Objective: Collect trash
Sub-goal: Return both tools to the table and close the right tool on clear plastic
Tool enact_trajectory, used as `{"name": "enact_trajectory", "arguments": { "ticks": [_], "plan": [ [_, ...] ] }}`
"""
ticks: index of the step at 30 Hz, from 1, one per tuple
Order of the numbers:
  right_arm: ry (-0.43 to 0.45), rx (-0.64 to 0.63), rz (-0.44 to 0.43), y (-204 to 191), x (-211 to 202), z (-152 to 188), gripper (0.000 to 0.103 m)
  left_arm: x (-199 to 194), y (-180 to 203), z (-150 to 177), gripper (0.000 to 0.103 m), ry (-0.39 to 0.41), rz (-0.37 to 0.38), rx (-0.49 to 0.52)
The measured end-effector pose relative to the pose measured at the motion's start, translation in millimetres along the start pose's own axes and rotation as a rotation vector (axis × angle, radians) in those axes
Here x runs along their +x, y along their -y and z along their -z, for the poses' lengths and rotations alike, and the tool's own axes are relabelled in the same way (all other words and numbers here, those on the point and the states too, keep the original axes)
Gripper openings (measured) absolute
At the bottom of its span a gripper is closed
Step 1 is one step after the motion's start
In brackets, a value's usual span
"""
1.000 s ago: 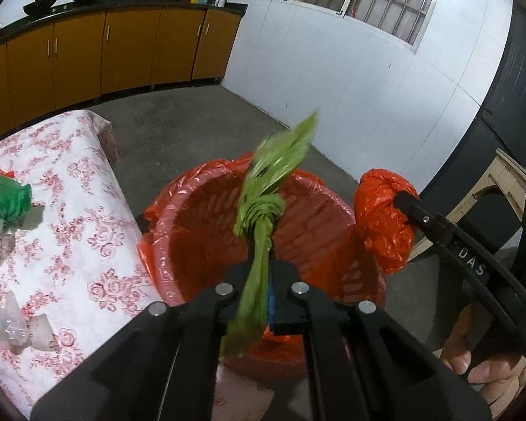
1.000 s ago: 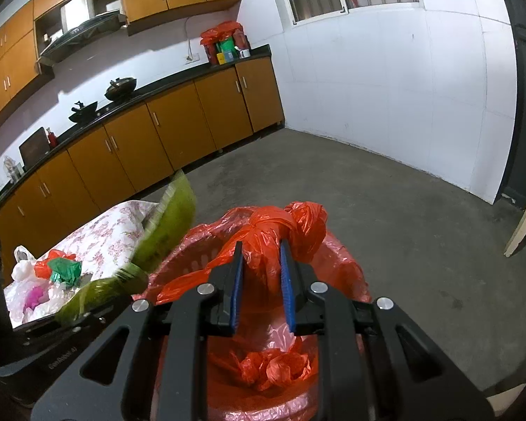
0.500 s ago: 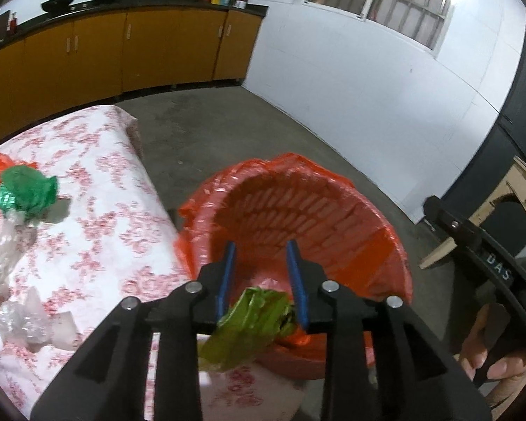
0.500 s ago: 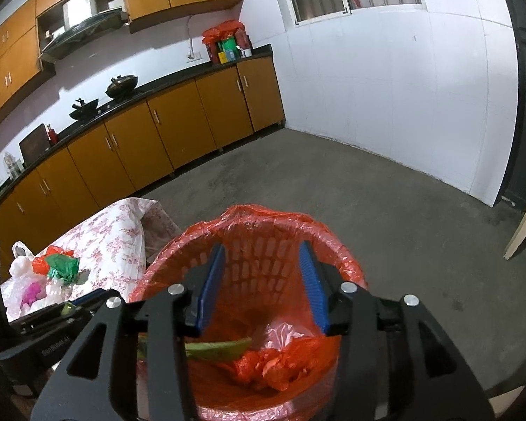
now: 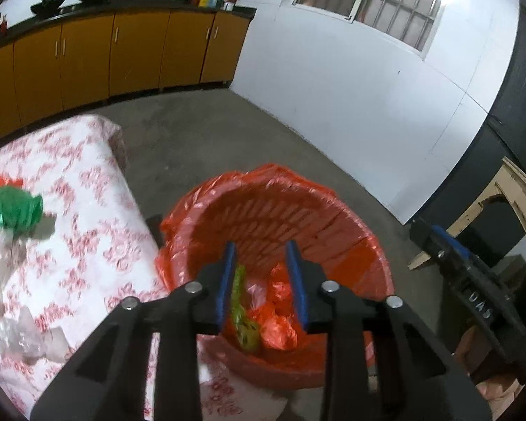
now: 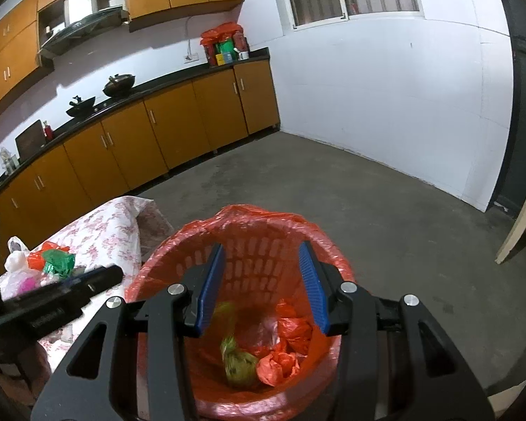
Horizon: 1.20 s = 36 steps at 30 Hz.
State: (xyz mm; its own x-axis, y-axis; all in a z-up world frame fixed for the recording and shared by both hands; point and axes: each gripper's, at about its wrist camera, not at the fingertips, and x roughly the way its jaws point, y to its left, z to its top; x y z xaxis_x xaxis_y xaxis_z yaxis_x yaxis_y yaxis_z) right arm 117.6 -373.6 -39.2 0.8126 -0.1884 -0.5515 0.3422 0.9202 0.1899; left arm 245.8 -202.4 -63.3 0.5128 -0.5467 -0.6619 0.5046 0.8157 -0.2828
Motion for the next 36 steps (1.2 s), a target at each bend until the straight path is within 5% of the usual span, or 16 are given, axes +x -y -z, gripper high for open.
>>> {"name": "enact_trajectory", "arguments": {
  "ticks": [6,13,22,31,36],
  "plan": [
    [0.012,-0.007,0.007,3.6,-3.7,-2.7,0.045,-12.2,-10.9,-6.1,0.044,0.034,-0.036,-0.033],
    [0.000,-0.067,-0.060,-25.4,-4.2,2.5,0.045,-63.4,-51.2,6.8,0.059,0.144,-0.187,-0.041],
    [-0.033,-0.211,-0.252,-118.9,2.0,22.3,0.045,-146.8,-127.8,48.6,0.080,0.286,-0.585,-0.070],
    [-0.085,-0.351,-0.441,-217.7,4.4,49.9,0.045,-212.3,-210.1,92.0,0.081,0.307,-0.794,-0.233],
    [-0.134,-0.433,-0.510,-268.0,6.2,75.0,0.045,-237.5,-231.4,113.2,0.081,0.310,-0.829,-0.301]
  ]
}}
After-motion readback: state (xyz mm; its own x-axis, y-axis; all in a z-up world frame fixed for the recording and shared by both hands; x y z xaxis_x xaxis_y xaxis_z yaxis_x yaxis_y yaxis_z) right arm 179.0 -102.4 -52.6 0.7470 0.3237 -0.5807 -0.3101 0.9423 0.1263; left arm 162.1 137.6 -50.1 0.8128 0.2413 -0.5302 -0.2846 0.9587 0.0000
